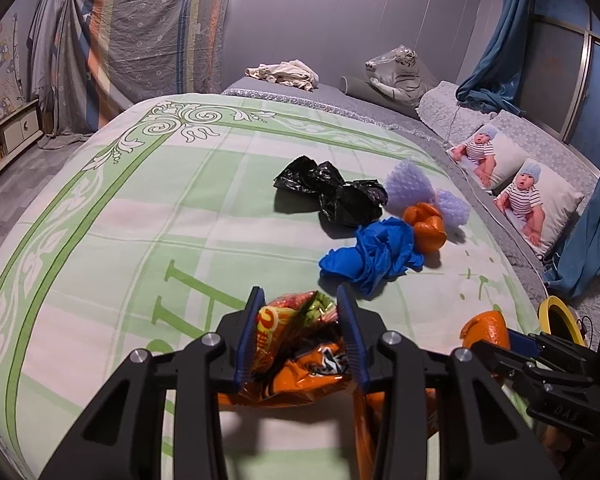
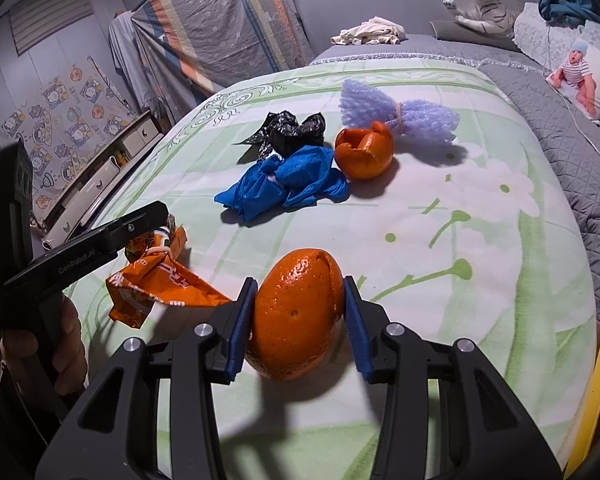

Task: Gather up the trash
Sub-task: 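Grasp the orange snack wrapper with the left tool while the right tool grasps the orange peel, then carry the wrapper and orange peel over the yellow-rimmed bin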

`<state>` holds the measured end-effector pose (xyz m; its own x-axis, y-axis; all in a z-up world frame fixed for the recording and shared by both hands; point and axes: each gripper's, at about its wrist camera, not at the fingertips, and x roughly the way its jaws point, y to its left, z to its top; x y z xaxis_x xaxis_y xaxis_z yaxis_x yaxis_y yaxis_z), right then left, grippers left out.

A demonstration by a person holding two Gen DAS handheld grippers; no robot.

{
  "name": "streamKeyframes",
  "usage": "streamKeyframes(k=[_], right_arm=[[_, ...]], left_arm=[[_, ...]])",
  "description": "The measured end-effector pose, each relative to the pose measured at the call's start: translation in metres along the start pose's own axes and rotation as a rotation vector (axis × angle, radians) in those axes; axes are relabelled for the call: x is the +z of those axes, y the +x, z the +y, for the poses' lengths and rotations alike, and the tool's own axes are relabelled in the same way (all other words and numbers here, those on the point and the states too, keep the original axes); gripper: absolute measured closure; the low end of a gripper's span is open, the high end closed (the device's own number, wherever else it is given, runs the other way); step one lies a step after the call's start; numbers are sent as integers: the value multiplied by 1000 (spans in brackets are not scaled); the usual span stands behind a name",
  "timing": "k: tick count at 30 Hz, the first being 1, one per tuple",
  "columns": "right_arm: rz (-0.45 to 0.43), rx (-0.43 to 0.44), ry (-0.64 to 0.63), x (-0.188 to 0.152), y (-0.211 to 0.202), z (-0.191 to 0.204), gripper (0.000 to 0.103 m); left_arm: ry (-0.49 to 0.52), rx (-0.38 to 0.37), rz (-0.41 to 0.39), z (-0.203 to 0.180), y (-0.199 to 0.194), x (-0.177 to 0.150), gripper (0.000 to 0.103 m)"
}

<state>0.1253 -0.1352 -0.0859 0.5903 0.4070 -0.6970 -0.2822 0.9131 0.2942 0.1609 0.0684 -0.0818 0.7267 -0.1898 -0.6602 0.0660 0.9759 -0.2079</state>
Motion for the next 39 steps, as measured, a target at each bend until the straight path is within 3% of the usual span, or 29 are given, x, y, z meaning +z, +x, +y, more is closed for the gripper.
streamKeyframes(k=[18, 39], right_arm=[[-128, -39, 21, 11, -62, -23, 63], [-280, -168, 64, 15, -147, -73, 63]], left_arm=[[30, -28, -91, -27, -42, 13, 70], [163, -179, -173, -128, -70, 37, 70]])
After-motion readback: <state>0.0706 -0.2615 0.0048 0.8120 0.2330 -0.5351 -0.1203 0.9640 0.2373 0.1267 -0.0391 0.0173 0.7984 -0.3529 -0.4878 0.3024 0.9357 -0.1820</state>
